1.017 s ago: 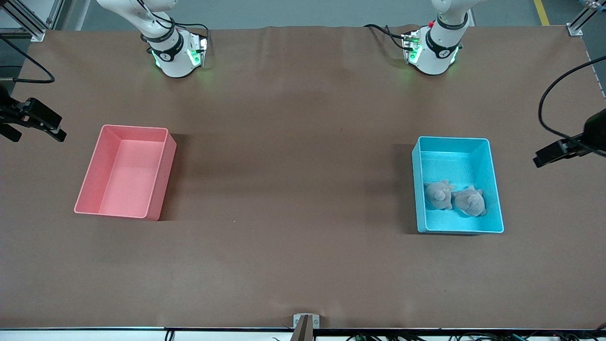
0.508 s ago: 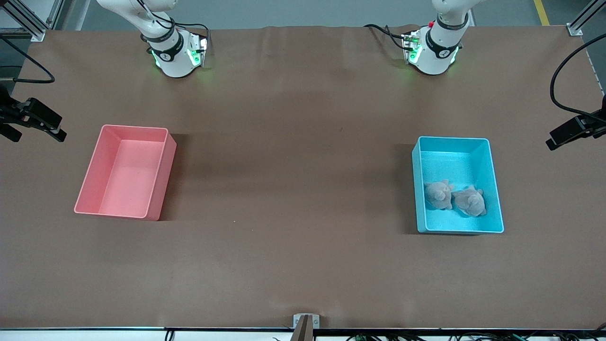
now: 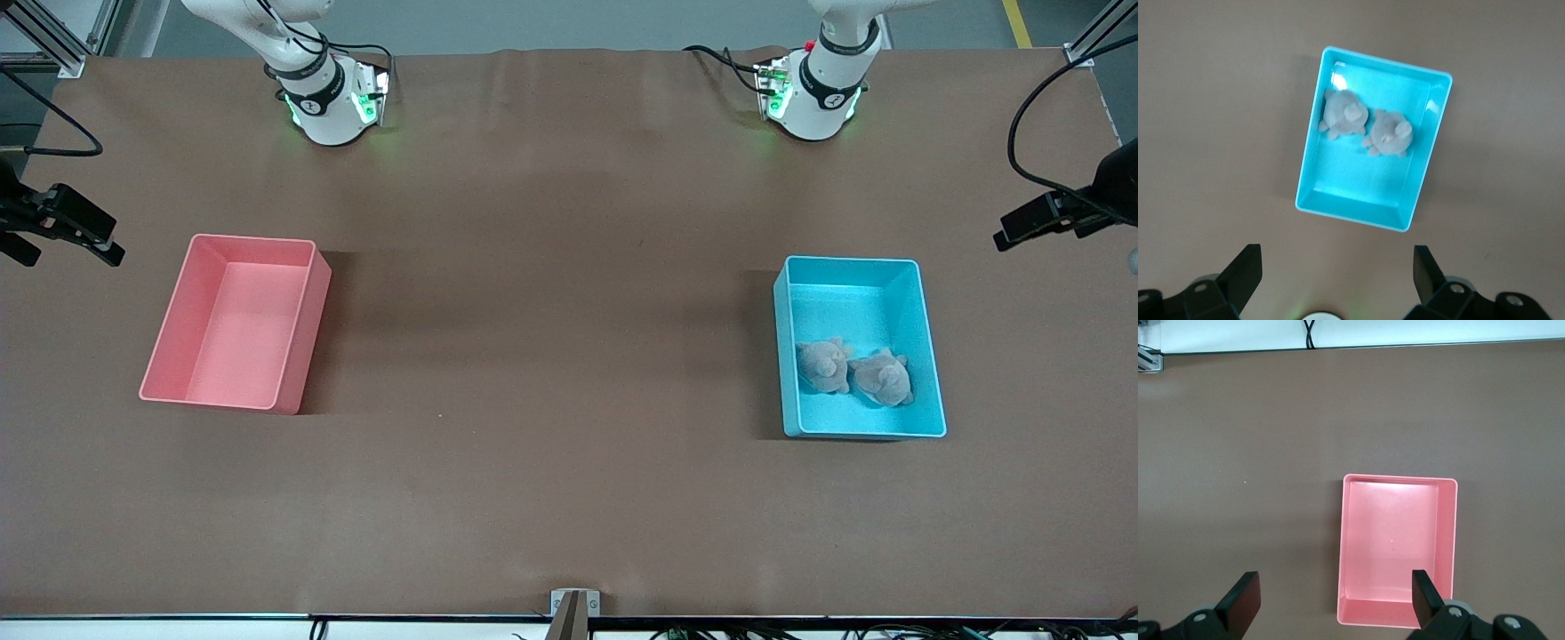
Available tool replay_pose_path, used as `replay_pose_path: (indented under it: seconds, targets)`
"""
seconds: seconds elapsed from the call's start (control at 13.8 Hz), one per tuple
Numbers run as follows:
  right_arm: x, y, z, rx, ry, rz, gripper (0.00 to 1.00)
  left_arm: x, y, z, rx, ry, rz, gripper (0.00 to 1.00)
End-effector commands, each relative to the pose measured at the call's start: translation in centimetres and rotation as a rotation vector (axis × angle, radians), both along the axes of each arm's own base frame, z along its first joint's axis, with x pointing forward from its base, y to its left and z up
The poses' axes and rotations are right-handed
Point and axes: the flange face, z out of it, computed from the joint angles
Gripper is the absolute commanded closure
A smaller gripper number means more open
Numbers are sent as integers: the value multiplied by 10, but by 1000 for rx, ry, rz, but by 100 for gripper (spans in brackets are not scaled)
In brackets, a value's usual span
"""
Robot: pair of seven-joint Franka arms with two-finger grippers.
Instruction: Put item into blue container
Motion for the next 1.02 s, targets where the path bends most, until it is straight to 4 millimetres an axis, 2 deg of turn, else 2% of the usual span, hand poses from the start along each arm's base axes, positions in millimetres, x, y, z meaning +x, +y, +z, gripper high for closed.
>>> replay_pose_path:
  seconds: [0.0, 0.15, 0.36, 0.51, 0.94]
  targets:
    - [1, 0, 3, 0, 0, -15, 0, -40, -6, -2, -30, -9, -45, 0]
    - [1, 0, 3, 0, 0, -13, 0, -45, -8, -3, -36, -8, -96, 0]
    - [1, 0, 2, 0, 1, -13, 0, -53, -13, 8, -35, -32, -109, 0]
    - [1, -1, 2, -1, 1, -17, 0, -48, -8, 6, -30, -45, -111, 0]
    - [1, -1, 2, -1, 1, -17, 0, -41, -11, 6, 9, -73, -162, 0]
